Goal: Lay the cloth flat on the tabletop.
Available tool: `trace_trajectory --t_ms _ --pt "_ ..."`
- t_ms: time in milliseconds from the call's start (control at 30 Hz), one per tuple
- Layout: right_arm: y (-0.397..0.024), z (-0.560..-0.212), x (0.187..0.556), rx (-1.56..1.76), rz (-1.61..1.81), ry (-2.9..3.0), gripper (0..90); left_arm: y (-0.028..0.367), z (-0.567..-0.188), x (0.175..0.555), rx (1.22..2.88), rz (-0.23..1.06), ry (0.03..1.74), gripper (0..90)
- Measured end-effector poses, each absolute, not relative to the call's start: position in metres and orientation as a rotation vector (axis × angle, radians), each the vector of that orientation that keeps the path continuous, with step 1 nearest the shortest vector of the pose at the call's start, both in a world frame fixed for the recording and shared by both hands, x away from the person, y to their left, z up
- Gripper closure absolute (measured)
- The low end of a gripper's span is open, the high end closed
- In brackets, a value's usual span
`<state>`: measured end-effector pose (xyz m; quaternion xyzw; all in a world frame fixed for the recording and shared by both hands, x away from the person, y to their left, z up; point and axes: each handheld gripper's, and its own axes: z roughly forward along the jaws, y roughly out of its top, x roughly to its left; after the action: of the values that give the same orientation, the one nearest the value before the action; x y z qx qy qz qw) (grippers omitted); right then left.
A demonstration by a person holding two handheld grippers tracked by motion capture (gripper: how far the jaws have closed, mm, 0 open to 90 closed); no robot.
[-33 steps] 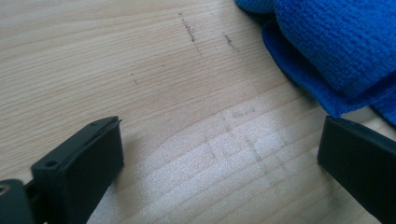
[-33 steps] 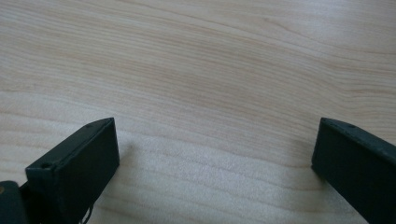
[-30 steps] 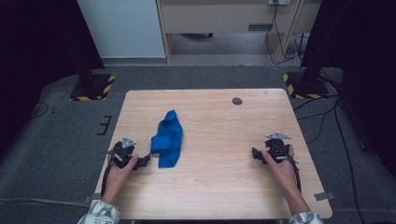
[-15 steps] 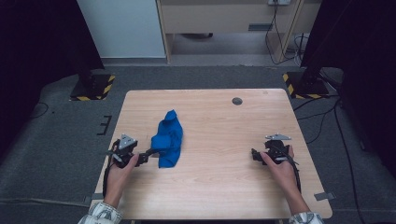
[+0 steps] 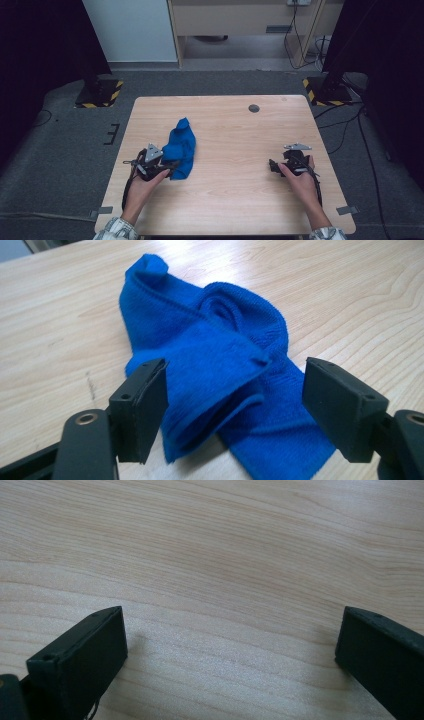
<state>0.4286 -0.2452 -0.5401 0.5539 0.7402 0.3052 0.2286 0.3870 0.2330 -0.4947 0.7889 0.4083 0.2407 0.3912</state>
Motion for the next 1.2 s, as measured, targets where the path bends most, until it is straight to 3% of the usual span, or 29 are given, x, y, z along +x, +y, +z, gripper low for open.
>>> trace_trajectory --t_ms 300,700,833,1200 --pt "-0.245 -0.54 0.429 1.526 0.841 2.037 0.5 0.226 -0.5 0.395 2.005 0.645 1.01 19.4" --pt "-0.245 -0.54 0.428 1.524 0.841 2.037 0.5 0.215 -0.511 0.405 2.086 0.663 1.015 24.1" --pt "-0.245 -0.54 0.428 1.527 0.842 2.037 0.5 0.216 -0.514 0.407 2.103 0.645 1.024 30.4" --pt "-0.245 -0.54 0.428 1.528 0.843 2.036 0.5 0.216 -0.51 0.406 2.073 0.634 0.999 60.0"
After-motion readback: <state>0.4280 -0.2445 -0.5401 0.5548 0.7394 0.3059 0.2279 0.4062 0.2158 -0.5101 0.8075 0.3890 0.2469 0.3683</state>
